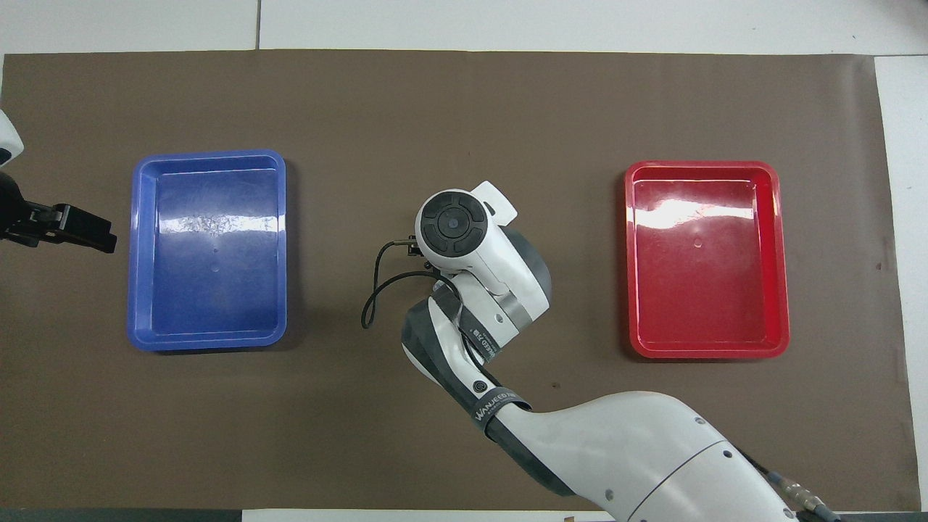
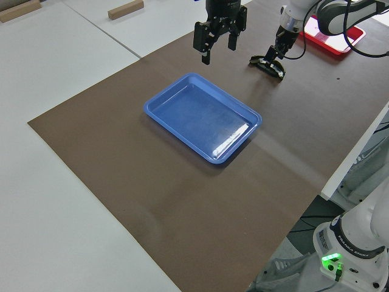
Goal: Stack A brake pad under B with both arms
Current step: 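Hold the curved pad above the dark pad with the right gripper, then lower the curved pad onto the dark pad and open the right gripper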
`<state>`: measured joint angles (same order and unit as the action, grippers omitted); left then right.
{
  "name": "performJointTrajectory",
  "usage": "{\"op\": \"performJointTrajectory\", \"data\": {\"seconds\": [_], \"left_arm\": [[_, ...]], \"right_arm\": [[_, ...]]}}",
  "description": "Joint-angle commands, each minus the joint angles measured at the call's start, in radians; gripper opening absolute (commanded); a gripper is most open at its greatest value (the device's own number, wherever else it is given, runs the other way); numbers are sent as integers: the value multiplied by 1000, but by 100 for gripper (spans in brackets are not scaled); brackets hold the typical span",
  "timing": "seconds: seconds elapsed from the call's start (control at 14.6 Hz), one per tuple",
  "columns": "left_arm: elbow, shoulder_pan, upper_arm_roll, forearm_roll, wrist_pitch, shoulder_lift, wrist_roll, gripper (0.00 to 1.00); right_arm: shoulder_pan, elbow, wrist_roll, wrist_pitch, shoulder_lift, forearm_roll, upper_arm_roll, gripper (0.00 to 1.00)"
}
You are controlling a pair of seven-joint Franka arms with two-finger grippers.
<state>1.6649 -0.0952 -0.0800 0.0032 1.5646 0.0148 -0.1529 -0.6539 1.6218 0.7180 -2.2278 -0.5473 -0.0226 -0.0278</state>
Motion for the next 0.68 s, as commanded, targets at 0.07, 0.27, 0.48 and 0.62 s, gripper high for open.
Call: {"op": "performJointTrajectory", "data": {"seconds": [0.07, 0.27, 0.48, 0.62], "left_arm": [[12, 12, 5, 0, 3, -10, -2, 100], [12, 12, 5, 0, 3, -10, -2, 100], [12, 12, 5, 0, 3, -10, -2, 100], [12, 12, 5, 0, 3, -10, -2, 100]], "right_arm": [[69, 9, 9, 89, 122, -16, -14, 100], [199, 24, -37, 132, 232, -20, -11, 100], [316, 30, -199, 279, 332, -20, -11, 100], [390, 38, -262, 365, 380, -20, -11, 100]]}}
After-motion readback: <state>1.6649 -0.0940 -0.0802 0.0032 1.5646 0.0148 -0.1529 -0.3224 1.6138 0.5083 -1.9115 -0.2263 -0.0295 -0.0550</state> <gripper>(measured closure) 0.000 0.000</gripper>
